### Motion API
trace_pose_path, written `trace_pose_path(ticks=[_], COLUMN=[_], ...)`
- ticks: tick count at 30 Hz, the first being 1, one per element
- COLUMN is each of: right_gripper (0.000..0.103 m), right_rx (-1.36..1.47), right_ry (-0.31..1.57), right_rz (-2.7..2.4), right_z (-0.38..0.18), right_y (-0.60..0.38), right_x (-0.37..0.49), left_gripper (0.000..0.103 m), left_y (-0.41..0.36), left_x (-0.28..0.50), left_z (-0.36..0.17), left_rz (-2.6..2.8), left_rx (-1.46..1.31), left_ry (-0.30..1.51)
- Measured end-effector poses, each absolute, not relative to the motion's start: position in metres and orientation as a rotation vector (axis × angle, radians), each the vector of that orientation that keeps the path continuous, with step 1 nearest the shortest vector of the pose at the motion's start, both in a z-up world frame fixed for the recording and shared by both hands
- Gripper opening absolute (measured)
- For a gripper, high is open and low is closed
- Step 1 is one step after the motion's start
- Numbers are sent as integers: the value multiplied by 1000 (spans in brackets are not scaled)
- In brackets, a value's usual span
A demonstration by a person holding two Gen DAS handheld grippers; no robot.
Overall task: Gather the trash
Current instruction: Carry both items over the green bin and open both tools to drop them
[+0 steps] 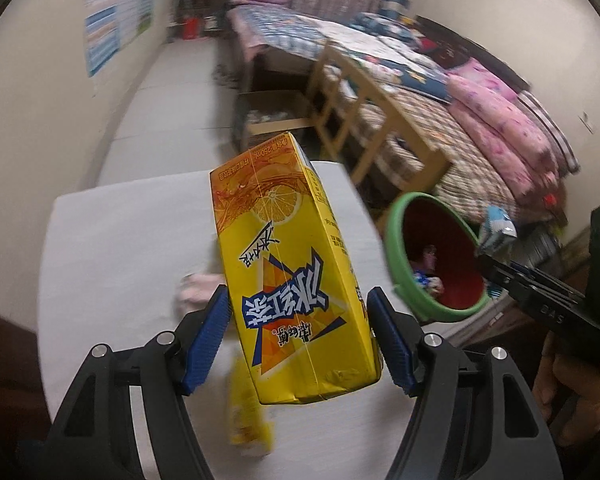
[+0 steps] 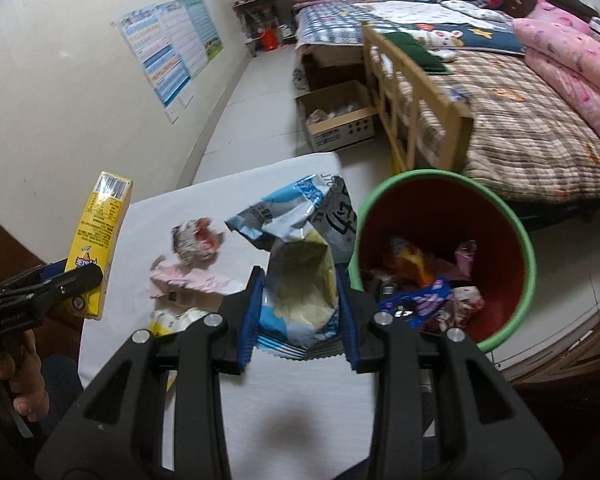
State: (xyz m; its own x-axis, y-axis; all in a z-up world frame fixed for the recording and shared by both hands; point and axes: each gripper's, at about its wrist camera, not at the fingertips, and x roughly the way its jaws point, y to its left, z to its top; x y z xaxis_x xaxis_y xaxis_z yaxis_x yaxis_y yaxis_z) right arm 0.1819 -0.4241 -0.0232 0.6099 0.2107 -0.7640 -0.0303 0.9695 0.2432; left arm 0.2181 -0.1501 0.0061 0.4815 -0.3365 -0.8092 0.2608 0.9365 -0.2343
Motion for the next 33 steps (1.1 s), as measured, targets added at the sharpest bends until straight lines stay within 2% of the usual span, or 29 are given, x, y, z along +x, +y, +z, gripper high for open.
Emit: trace_pose_path(ticks=[17, 33], right_gripper=[34, 34], right_rx=[317, 402], right_ry=[892, 950], right_rz=[3, -46], right_z=[-38, -90], right_y=[-534, -585], right_x=[191, 218], left_gripper=[66, 66], left_y=[-311, -375], left_x=[246, 283], left_z=[-7, -50], left_rz=[-685, -768], left_rx=[16, 71], left_ry=[1047, 1128])
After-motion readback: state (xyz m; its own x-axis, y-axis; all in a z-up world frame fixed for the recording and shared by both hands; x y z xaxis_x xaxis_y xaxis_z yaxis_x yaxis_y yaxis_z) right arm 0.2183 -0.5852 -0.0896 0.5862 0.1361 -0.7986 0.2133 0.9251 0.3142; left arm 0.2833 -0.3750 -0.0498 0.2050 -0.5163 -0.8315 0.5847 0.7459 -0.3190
